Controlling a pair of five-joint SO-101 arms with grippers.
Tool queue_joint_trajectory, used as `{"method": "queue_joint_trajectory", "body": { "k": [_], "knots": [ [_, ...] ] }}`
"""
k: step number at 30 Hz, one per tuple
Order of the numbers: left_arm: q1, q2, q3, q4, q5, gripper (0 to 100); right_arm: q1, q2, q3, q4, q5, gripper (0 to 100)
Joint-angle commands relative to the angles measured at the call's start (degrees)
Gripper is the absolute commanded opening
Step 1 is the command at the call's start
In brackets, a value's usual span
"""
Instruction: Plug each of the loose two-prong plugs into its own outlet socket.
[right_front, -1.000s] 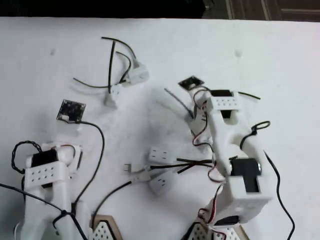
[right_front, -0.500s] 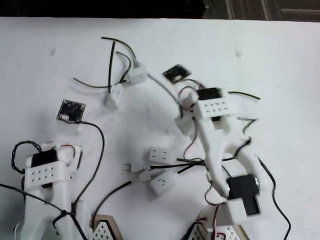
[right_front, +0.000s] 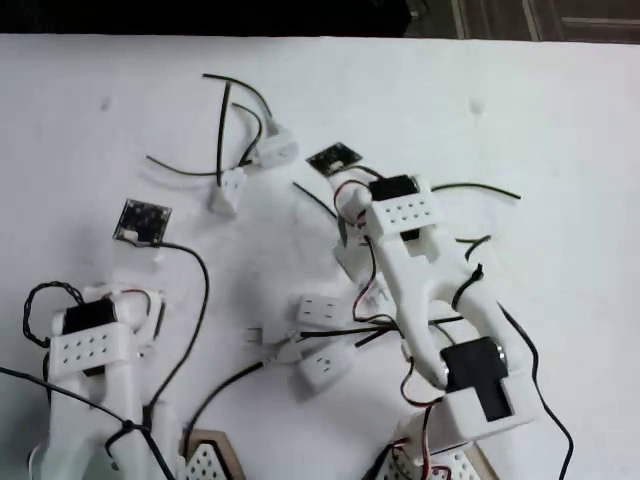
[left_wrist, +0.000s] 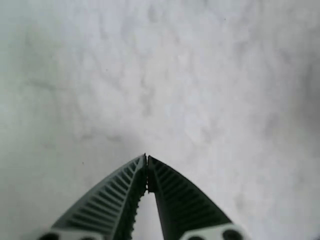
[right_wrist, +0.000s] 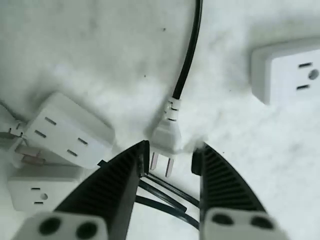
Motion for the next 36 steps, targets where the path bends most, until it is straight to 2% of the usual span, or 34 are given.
{"method": "queue_joint_trajectory", "body": {
  "k": [1,10,16,24,29,36],
  "knots": [
    [-0.57,-1.45,-0.18,-0.88,-0.53,2,1.01,-2.42,-1.85,1.89,-0.53,14.2],
    [-0.57,-1.45,-0.18,-0.88,-0.53,2,1.89,6.55,-2.90,1.54,-1.05,14.2],
    [-0.57,-1.45,-0.18,-0.88,-0.53,2,1.27,12.44,-8.00,1.89,-7.12,14.2],
    [-0.57,-1.45,-0.18,-0.88,-0.53,2,0.04,17.89,-13.19,4.70,-7.12,13.7],
    [-0.57,-1.45,-0.18,-0.88,-0.53,2,0.04,17.80,-16.97,7.96,-7.12,1.9],
    [-0.57,-1.45,-0.18,-0.88,-0.53,2,0.04,18.15,-20.48,13.14,-7.12,2.6]
  ]
}}
